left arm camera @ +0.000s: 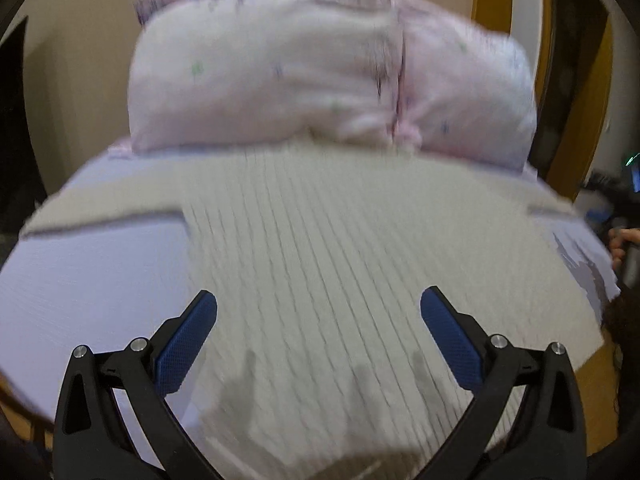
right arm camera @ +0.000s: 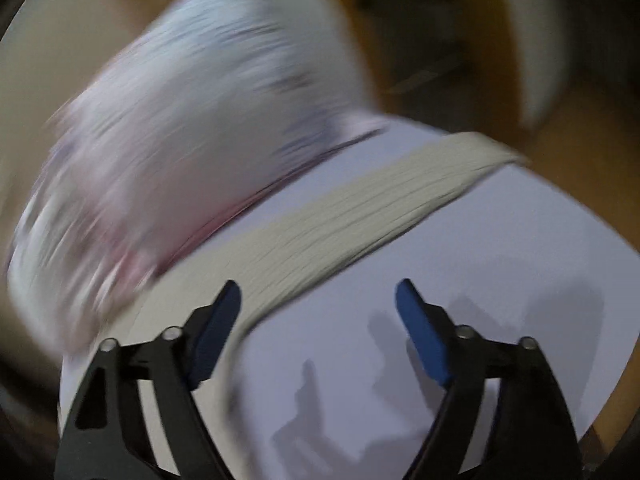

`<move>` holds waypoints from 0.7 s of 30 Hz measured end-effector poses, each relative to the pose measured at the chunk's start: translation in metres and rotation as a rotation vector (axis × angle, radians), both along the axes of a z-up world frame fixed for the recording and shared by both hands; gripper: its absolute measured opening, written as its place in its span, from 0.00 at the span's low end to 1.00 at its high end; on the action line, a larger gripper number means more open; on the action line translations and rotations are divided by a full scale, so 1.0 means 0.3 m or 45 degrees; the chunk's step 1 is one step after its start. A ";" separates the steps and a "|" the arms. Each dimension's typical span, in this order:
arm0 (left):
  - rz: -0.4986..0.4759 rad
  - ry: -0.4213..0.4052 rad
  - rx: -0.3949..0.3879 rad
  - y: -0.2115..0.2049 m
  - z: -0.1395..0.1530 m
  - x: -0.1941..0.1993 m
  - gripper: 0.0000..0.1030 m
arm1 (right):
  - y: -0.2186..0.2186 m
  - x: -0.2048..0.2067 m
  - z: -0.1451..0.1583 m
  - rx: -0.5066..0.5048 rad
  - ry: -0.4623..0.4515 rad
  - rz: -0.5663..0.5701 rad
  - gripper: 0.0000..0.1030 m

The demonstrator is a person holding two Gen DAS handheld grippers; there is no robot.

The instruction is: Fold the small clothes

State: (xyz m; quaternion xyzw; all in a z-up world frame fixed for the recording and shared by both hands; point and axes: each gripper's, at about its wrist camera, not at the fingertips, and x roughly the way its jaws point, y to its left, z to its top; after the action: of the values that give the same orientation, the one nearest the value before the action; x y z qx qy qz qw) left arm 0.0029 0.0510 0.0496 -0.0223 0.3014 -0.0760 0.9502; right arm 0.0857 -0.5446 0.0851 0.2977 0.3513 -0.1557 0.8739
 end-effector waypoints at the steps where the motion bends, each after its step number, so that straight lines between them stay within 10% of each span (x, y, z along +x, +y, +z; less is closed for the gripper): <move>1: 0.010 -0.017 -0.012 0.022 0.015 0.013 0.99 | -0.076 0.034 -0.016 0.038 0.027 -0.073 0.62; 9: 0.257 0.014 -0.126 0.286 0.025 0.172 0.99 | -0.422 0.199 -0.187 0.287 0.150 -0.428 0.41; 13: 0.346 0.015 -0.264 0.435 0.015 0.214 0.99 | -0.454 0.253 -0.219 0.285 0.133 -0.484 0.09; 16: 0.438 0.015 -0.278 0.525 0.012 0.223 0.99 | -0.447 0.224 -0.174 0.206 0.073 -0.450 0.06; 21: 0.597 0.031 -0.266 0.658 0.007 0.223 0.99 | -0.039 0.304 0.091 -0.152 -0.165 -0.010 0.06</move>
State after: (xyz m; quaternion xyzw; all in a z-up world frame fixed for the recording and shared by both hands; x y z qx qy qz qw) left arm 0.0697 0.2484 0.0517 -0.1906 0.2900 0.1160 0.9307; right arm 0.1768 -0.5562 0.1125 0.2561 0.2828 -0.1602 0.9104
